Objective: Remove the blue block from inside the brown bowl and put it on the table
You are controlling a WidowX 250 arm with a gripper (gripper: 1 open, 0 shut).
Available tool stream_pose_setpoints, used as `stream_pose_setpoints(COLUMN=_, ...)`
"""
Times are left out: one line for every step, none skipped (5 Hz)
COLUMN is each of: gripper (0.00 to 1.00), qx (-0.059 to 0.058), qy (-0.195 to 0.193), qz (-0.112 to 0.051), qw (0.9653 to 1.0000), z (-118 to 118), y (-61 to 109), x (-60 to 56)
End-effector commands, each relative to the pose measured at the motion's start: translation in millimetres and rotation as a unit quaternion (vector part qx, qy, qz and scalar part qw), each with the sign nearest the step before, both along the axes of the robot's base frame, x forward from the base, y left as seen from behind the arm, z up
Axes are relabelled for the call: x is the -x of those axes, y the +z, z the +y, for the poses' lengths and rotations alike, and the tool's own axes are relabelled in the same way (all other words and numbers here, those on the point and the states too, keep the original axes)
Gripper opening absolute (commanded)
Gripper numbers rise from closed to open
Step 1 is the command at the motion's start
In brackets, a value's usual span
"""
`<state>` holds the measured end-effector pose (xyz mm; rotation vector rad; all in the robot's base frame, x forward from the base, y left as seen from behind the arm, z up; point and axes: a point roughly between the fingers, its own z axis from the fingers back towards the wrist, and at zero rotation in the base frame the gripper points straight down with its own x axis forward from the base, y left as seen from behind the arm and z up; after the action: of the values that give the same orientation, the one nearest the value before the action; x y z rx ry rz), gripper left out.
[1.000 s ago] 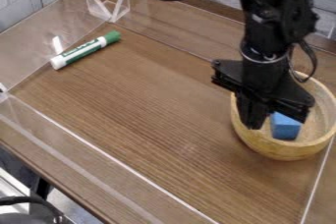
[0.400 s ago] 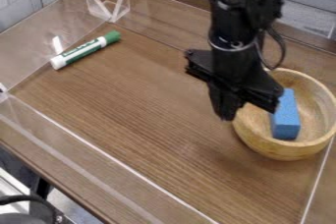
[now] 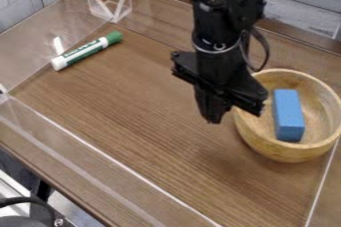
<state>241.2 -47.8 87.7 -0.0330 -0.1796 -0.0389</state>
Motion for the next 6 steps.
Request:
stream_pose_setpoints(gripper=0.00, qx=0.004, qy=0.002, qz=-0.025, qw=0.9997, z=1, y=10.3, x=-3.4)
stream_pose_setpoints(gripper=1.00, qx=0.003, qy=0.001, qz=-0.018, qw=0.9998, z=-4, y=9.4, x=-7.1)
stream_pose_setpoints(gripper=1.00, qx=0.003, qy=-0.001, qz=-0.011, qw=0.9999, z=-9, y=8.2, x=-10.8)
stream_pose_setpoints(gripper=1.00, qx=0.003, qy=-0.002, qz=-0.006, qw=1.0000, z=-15, y=8.0, x=-17.2)
stream_pose_setpoints(gripper=1.00, qx=0.006, qy=-0.002, qz=-0.003, qw=1.0000, z=-22, y=6.0, x=-23.9)
stream_pose_setpoints(gripper=1.00, qx=0.008, qy=-0.003, qz=0.000, qw=1.0000, z=-27, y=3.8, x=-29.6)
